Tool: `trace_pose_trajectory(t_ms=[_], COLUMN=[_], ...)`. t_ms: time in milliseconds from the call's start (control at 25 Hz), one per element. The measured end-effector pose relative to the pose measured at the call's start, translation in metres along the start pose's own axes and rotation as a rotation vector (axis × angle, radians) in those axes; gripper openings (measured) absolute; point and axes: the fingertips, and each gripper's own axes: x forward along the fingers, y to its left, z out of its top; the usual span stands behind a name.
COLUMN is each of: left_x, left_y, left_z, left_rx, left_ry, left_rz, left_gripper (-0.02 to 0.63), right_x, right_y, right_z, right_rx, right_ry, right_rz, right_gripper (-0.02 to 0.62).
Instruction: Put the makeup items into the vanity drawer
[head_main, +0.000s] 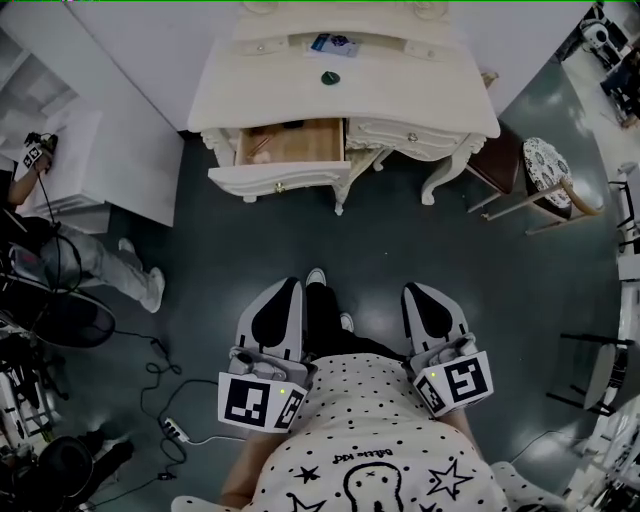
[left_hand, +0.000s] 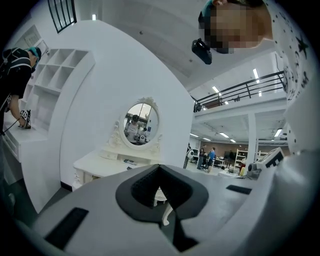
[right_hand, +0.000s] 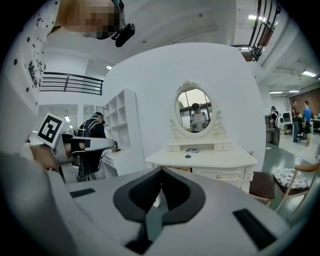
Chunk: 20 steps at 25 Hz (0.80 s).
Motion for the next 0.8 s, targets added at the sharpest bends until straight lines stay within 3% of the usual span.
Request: trace_pose_trajectory(t_ms=[440, 800], left_x=[0.089, 0.13], left_y=[0.056, 0.096], left_z=[0.045, 0.055], left_rx=[0.02, 0.038], left_ry=[0.021, 0.026], left_rz=[-0.106, -0.162], left_gripper=[-0.005, -0.003], right_x=[0.09, 0.142], right_y=[-0.019, -0.029], right_z=[0.054, 0.066], right_rx=[0.022, 0.046], right_ry=[-0.025, -0.049], right_rz=[-0.053, -0.116], right_gripper=[0.008, 0.008])
